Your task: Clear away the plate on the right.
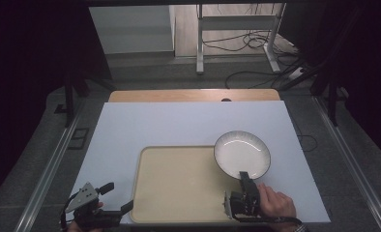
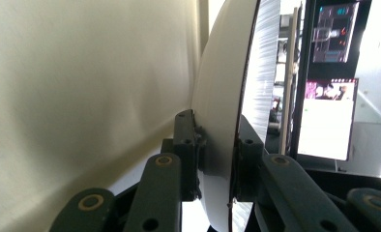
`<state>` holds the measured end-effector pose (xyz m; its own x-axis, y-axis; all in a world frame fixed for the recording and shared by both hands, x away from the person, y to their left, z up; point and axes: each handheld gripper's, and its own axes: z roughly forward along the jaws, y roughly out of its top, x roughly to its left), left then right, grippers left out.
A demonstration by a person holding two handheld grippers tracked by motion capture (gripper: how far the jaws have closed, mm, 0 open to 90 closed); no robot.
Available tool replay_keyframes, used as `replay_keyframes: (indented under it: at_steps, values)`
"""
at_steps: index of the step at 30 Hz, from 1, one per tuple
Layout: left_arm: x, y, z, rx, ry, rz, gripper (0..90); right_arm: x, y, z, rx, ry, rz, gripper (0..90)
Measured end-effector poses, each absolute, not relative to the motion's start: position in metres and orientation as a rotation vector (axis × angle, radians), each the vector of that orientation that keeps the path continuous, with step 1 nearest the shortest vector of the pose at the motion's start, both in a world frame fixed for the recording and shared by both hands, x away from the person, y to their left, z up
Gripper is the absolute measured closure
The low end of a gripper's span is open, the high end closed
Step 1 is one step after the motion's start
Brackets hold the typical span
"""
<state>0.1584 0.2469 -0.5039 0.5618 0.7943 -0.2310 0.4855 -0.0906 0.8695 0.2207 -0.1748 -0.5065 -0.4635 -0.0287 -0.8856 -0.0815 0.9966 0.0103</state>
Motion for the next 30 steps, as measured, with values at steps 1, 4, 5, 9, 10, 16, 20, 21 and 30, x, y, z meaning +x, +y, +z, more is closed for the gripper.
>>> replay_keyframes:
  at_steps: [1, 4, 5, 9, 10, 16, 20, 21, 30]
  values:
    - [0.158, 0.247, -0.504, 1.742, 1.067, 0.366, 1.7, 0.219, -0.171, -0.508, -0.099, 2.041, 0.084, 76.9]
    - [0.158, 0.247, -0.504, 1.741, 1.067, 0.366, 1.7, 0.215, -0.167, -0.507, -0.105, 2.044, 0.070, 76.9]
    - [0.158, 0.247, -0.504, 1.741, 1.067, 0.366, 1.7, 0.215, -0.165, -0.509, -0.116, 2.036, 0.092, 76.8]
    - [0.158, 0.247, -0.504, 1.742, 1.067, 0.367, 1.7, 0.211, -0.157, -0.509, -0.153, 2.031, 0.120, 76.8]
    - [0.158, 0.247, -0.504, 1.742, 1.067, 0.367, 1.7, 0.210, -0.154, -0.509, -0.158, 2.040, 0.120, 76.8]
    - [0.158, 0.247, -0.504, 1.741, 1.069, 0.366, 1.7, 0.202, -0.142, -0.509, -0.196, 2.039, 0.131, 76.7]
    - [0.158, 0.247, -0.504, 1.741, 1.069, 0.366, 1.7, 0.200, -0.135, -0.513, -0.228, 2.032, 0.173, 76.6]
    - [0.158, 0.247, -0.504, 1.742, 1.068, 0.367, 1.7, 0.197, -0.131, -0.512, -0.234, 2.040, 0.161, 76.6]
    - [0.158, 0.246, -0.504, 1.743, 1.066, 0.368, 1.7, 0.194, -0.116, -0.519, -0.284, 2.044, 0.199, 76.4]
